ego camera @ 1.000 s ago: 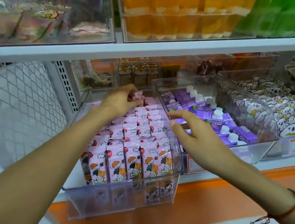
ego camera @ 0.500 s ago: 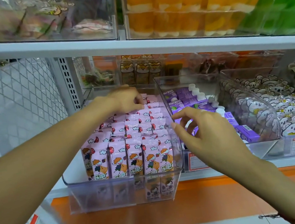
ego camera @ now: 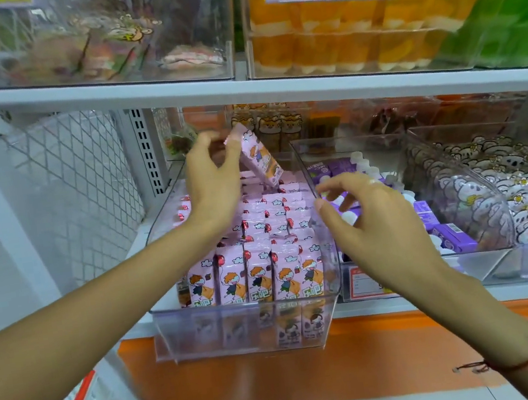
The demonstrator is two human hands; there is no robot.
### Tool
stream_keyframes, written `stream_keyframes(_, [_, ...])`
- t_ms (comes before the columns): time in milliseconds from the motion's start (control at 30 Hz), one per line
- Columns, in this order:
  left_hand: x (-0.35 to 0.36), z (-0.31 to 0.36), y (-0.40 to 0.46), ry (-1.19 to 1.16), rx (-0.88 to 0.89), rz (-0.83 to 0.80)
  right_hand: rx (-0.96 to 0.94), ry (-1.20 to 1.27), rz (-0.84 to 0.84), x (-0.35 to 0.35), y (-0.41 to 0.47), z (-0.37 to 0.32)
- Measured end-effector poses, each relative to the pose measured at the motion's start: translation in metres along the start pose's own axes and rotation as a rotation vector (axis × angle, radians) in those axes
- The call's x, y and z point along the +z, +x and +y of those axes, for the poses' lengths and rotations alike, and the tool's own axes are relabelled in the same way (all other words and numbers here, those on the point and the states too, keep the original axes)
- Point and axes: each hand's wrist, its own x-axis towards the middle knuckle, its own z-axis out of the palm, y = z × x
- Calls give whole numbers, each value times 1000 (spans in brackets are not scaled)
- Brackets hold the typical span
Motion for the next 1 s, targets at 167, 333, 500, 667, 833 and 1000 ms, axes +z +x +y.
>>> stream_keyframes(167, [-28,29,-51,-73,189,-40,-61,228,-110,4,-1,-23])
stream_keyframes(333, [-43,41,-72,-206,174,-203,-118,424,-229,11,-4,-40])
stream_keyframes(500, [-48,30,-78,-90,177,-348,223,923,-115,4,5,-36])
stream_keyframes(667, [-40,19,-85,265,367,-346,285,976,-119,9,2,-39])
stream_keyframes(833, [-41,18,-72,131,302,-322,133,866,-168,7,1,-42])
stream_keyframes(1000, [-48,22,-64,-53,-82,-519,218,817,-48,5,3,-41])
